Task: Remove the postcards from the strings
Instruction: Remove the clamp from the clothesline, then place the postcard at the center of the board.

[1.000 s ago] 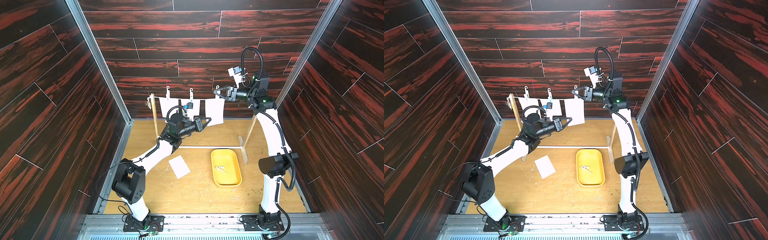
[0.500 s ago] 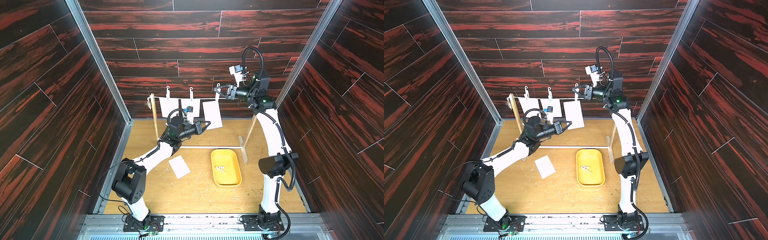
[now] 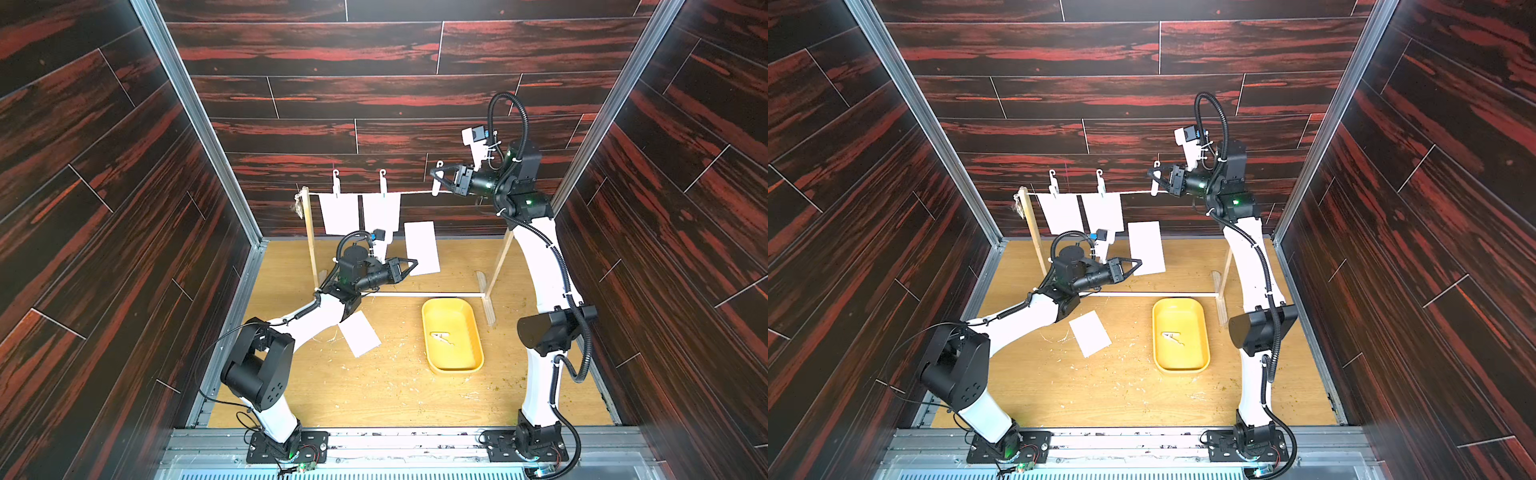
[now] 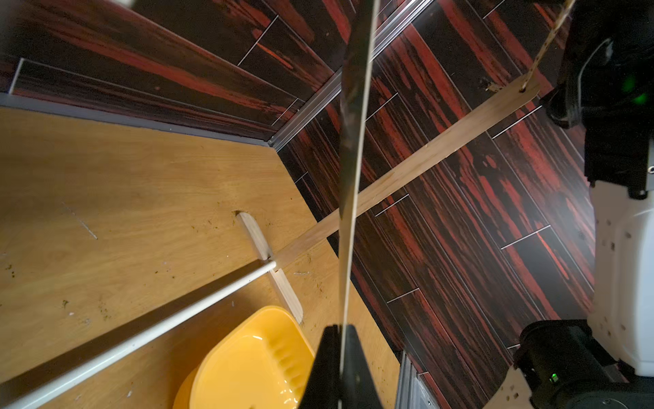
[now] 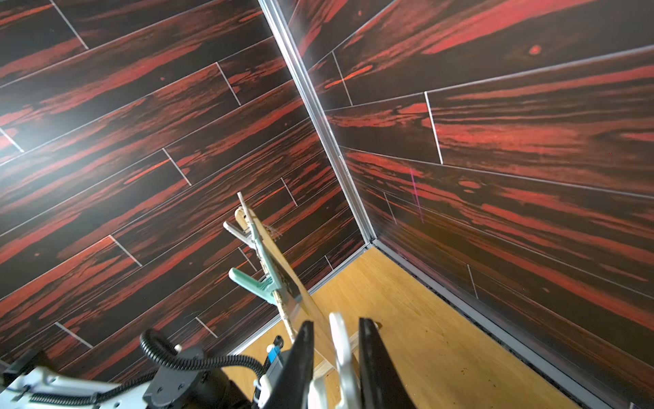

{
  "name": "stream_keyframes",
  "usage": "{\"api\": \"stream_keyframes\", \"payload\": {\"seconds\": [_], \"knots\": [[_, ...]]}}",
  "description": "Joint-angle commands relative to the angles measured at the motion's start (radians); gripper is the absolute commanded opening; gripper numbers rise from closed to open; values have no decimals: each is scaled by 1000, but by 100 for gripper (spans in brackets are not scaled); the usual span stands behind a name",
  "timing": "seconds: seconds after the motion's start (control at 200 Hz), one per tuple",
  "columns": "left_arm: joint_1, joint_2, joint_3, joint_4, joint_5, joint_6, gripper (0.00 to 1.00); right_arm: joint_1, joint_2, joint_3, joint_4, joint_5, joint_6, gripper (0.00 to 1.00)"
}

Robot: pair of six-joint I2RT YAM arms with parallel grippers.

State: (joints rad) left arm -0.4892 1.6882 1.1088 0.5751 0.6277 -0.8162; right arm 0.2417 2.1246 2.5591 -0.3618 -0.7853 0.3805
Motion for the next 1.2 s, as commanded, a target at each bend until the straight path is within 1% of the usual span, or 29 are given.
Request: {"api": "stream_keyframes", "payload": {"seconds": [0.0, 0.321, 0.471, 0.696, 0.807, 0.972, 1.082, 1.192], "knots": [[-5, -60, -43, 37, 6, -11, 0, -3, -70, 12, 23, 46, -21, 21], [-4, -120, -178, 10, -15, 3, 0, -5, -123, -39, 34, 111, -45, 21], [-4, -160, -229, -61, -22, 32, 0, -7, -157, -52, 20, 140, -63, 21], [4, -214, -316, -134, -57, 47, 0, -10, -262, -154, 33, 154, -75, 21], [16, -238, -363, -193, -79, 57, 0, -11, -338, -252, 53, 157, -79, 21], [34, -263, -446, -229, -105, 60, 0, -10, -475, -441, 111, 150, -72, 21], [45, -277, -491, -240, -117, 53, 0, -11, -577, -594, 146, 143, -61, 21], [50, -276, -522, -246, -122, 45, 0, -10, -693, -788, 204, 144, -45, 21]]}}
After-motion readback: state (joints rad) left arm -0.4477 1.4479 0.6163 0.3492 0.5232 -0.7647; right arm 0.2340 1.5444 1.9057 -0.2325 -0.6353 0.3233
